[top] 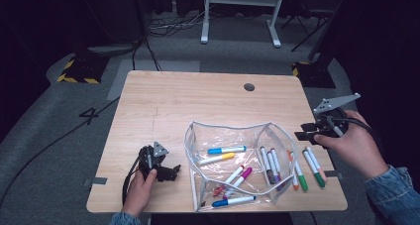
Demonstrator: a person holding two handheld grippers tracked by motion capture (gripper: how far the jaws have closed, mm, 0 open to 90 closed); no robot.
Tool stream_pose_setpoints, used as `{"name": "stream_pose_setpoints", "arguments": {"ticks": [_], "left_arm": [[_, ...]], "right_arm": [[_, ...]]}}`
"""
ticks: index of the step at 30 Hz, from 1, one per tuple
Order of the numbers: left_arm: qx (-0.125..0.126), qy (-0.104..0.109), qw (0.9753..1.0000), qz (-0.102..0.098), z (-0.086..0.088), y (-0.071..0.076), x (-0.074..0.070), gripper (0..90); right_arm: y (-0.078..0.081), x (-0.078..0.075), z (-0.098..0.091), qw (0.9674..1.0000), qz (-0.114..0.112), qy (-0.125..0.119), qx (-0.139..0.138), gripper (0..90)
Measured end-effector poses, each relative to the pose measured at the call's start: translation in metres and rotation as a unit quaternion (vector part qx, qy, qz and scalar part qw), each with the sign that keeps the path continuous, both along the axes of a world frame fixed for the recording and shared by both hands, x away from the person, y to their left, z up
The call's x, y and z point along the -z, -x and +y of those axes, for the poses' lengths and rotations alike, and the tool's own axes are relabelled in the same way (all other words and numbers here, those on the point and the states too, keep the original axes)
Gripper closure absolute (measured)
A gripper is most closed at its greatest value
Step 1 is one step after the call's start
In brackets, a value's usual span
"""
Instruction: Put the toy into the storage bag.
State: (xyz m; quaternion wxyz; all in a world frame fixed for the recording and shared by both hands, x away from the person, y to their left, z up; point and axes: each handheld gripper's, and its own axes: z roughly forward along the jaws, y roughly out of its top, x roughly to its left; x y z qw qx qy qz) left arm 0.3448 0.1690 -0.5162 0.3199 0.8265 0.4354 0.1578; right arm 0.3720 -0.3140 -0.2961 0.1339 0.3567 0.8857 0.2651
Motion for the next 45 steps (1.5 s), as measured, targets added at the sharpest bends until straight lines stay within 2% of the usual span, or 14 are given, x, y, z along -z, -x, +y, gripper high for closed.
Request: {"name": "stream_pose_setpoints", "arguments": {"ticks": [3,8,13,18,24,26,27,29,33,35,38,41,43,45], "left_arm": [[0.0,0.0,1.0,0.0,0.0,0.0,0.0,0.1],[0.001,0.001,1.0,0.0,0.0,0.0,0.0,0.0],[0.0,0.001,1.0,0.0,0.0,0.0,0.0,0.0],[0.0,0.0,1.0,0.0,0.0,0.0,0.0,0.0],[0.0,0.0,1.0,0.0,0.0,0.0,0.0,0.0],[0.0,0.0,1.0,0.0,0.0,0.0,0.0,0.0],[0.0,0.0,1.0,0.0,0.0,0.0,0.0,0.1],[0.0,0.0,1.0,0.0,0.0,0.0,0.0,0.0],[0.001,0.001,1.0,0.0,0.0,0.0,0.0,0.0],[0.0,0.0,1.0,0.0,0.0,0.0,0.0,0.0],[0.0,0.0,1.0,0.0,0.0,0.0,0.0,0.0],[0.0,0.0,1.0,0.0,0.0,0.0,0.0,0.0],[0.0,0.0,1.0,0.0,0.0,0.0,0.0,0.1],[0.001,0.001,1.0,0.0,0.0,0.0,0.0,0.0]], "right_arm": [[-0.005,0.011,-0.019,0.9992,0.015,0.006,0.037,59.8],[-0.013,0.032,-0.047,0.9955,0.04,0.01,0.085,60.6],[-0.019,0.058,-0.068,0.9908,0.062,0.021,0.119,60.4],[-0.022,0.087,-0.082,0.9863,0.088,0.027,0.137,60.5],[-0.025,0.12,-0.093,0.9796,0.118,0.04,0.158,61.0],[-0.026,0.13,-0.096,0.9766,0.128,0.045,0.167,61.3],[-0.026,0.134,-0.097,0.9731,0.138,0.047,0.178,61.5],[-0.027,0.143,-0.099,0.969,0.151,0.049,0.19,62.1],[-0.03,0.157,-0.102,0.9643,0.165,0.054,0.2,63.6],[-0.031,0.163,-0.101,0.9637,0.165,0.054,0.203,63.7],[-0.031,0.17,-0.099,0.9625,0.167,0.07,0.202,67.5],[-0.032,0.171,-0.098,0.96,0.162,0.069,0.217,74.6],[-0.032,0.171,-0.098,0.9561,0.167,0.061,0.233,77.0],[-0.032,0.17,-0.099,0.956,0.164,0.059,0.236,77.2]]}}
